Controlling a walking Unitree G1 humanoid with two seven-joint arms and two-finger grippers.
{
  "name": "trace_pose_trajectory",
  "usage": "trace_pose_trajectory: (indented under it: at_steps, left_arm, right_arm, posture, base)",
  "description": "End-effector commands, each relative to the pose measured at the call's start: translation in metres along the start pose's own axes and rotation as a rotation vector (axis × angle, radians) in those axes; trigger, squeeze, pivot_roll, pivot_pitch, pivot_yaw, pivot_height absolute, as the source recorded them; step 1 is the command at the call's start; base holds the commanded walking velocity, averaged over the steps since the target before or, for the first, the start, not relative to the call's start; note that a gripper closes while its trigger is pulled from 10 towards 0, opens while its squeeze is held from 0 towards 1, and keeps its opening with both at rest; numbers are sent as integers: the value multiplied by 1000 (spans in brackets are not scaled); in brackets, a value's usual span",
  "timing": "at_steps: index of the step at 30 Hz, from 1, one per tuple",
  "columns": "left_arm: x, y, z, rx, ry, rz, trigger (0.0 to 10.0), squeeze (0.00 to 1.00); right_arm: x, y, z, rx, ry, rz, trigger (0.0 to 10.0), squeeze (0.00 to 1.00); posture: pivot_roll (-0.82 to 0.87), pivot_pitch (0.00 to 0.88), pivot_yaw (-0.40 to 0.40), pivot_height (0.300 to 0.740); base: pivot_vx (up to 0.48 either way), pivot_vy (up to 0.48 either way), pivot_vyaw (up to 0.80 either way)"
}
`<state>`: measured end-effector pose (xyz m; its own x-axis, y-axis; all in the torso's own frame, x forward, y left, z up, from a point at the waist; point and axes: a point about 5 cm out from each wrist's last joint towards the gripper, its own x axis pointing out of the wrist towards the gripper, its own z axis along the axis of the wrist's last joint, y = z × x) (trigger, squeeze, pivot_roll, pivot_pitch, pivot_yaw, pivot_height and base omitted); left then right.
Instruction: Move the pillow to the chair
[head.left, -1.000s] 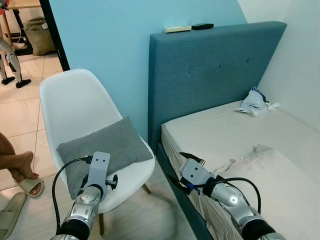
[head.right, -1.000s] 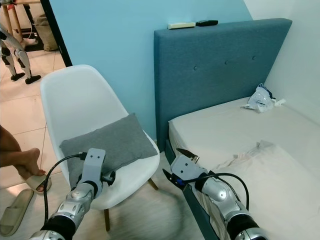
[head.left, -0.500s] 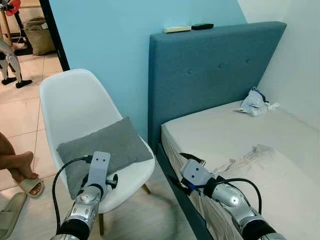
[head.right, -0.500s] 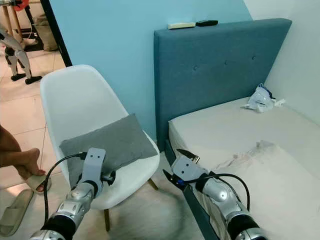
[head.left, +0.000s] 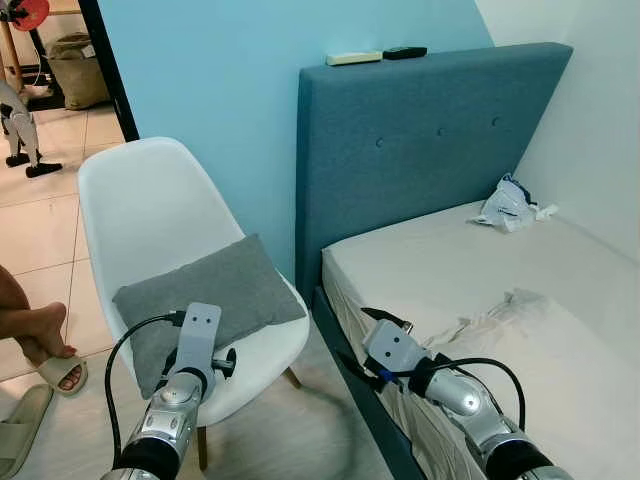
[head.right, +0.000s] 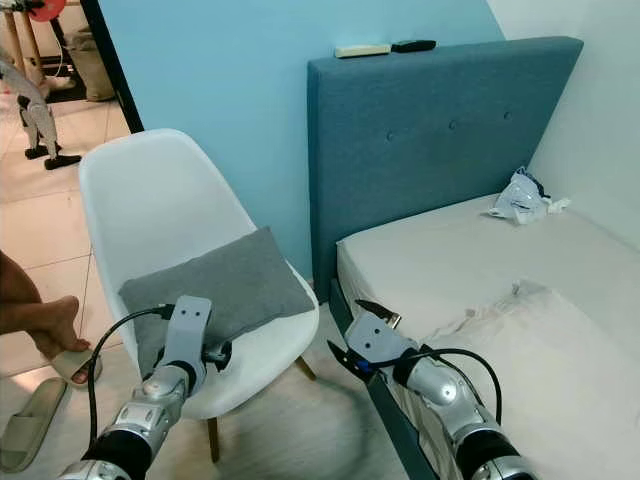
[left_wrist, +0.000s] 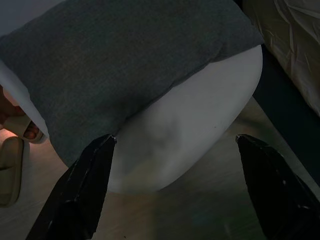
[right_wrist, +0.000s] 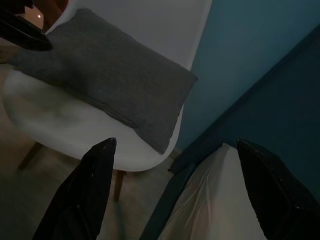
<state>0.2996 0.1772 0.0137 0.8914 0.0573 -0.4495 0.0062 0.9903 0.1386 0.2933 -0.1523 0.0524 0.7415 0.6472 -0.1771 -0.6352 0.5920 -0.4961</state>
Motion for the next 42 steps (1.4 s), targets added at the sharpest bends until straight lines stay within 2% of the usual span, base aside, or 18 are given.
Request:
trace_pose_trajectory:
  at_steps: [1,42]
  left_arm:
    - [0,-3,-1,5,8,-12,10000,0]
    - [0,-4,-1,3,7,-10,10000,0]
  right_arm:
    - [-2,-4,0,-1,-6,-10,10000,0]
    - [-4,-3,-2,3,-4,-5,10000,0]
  posture:
    - [-81,54,-34,740]
    - [-85,54,-47,740]
  base:
    - [0,0,0]
    - [0,0,0]
